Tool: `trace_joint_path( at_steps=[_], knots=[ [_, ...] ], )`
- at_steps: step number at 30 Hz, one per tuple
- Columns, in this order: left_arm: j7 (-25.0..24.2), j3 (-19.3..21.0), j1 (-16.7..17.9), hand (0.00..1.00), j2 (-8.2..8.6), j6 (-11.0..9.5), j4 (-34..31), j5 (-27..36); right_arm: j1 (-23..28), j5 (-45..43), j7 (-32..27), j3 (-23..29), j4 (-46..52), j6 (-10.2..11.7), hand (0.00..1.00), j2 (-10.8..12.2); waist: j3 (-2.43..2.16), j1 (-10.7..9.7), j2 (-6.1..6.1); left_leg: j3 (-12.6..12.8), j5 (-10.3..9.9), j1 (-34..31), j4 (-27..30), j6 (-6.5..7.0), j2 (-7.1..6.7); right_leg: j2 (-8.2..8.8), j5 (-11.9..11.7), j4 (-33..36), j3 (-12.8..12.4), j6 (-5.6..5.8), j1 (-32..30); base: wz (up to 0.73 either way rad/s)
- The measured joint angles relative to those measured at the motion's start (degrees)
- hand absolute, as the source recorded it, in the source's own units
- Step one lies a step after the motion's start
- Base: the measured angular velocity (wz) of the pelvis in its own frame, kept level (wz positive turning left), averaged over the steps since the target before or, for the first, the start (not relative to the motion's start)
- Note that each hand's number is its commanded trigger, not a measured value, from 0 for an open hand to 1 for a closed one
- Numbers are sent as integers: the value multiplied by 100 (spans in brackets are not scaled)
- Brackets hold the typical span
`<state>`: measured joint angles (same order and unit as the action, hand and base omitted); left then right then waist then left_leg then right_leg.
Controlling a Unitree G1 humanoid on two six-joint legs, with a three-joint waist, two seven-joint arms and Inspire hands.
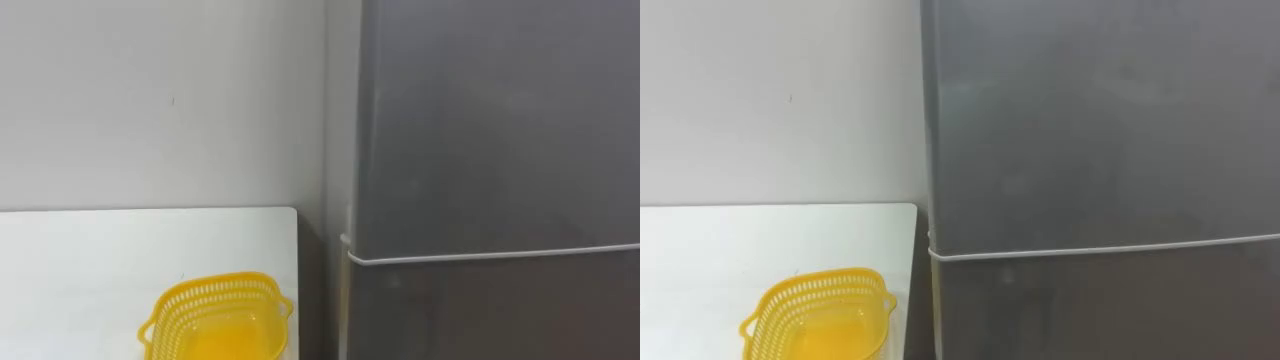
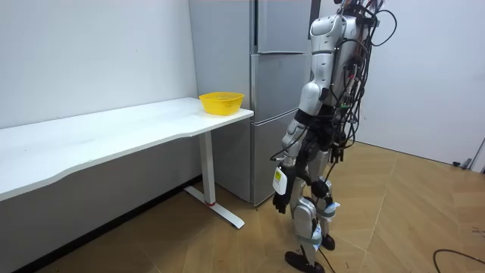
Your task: Retrieve from the upper fridge
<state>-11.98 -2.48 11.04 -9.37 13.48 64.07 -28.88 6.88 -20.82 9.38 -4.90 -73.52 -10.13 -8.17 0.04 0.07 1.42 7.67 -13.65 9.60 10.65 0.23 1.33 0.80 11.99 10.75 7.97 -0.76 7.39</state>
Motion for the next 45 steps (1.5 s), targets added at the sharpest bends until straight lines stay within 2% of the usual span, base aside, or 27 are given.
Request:
trace_joint_path(
  at_steps=[14, 21, 26, 31, 34, 40, 45],
  knots=[
    [13, 6, 4, 0, -1, -7, -2, -5, 7, 1, 1, -2, -25, -1, 0, 0, 7, -14, -11, 2, 0, 73, -2, 0, -1, -3, 1, -10, 5, 0, 79, 0],
    [30, 64, 24, 0, 0, 0, 2, -4, 63, 10, 1, 1, -29, -3, 0, 2, 6, -23, -56, 1, 0, 115, -69, -1, 0, -7, 1, -7, 9, 1, 92, 0],
    [55, 122, 79, 0, 1, 24, 7, -4, 122, 9, -2, 2, -48, -127, 0, 6, 3, -36, -68, 2, 0, 118, -72, -1, 1, -3, 1, -4, 9, 1, 92, 0],
    [147, 129, 85, 0, 31, 25, 22, 16, 119, 19, 7, 2, -70, -128, 0, 7, 7, -58, -96, -3, -1, 116, -96, -1, 1, -18, 3, -1, 14, 4, 83, 0],
    [307, 345, 64, 0, 119, 22, 83, 269, 98, 74, 3, 39, -72, -126, 0, 15, 7, -127, -112, -25, -2, 97, -97, -2, -2, -5, 4, -4, 29, 5, 70, 1],
    [761, 729, 101, 0, 180, -5, 121, 1546, 79, 257, -69, 205, -145, -192, 0, 19, 3, -114, -112, -31, -2, 113, -92, -2, -6, 2, 6, 0, 16, 6, 79, -2],
    [1304, 1381, 212, 0, 184, 0, 111, 2484, 66, 247, -210, 629, -135, -169, 0, 13, 6, -90, -112, -14, -1, 118, -86, -2, -8, -7, 7, -11, 5, 7, 69, -2]
  ],
)
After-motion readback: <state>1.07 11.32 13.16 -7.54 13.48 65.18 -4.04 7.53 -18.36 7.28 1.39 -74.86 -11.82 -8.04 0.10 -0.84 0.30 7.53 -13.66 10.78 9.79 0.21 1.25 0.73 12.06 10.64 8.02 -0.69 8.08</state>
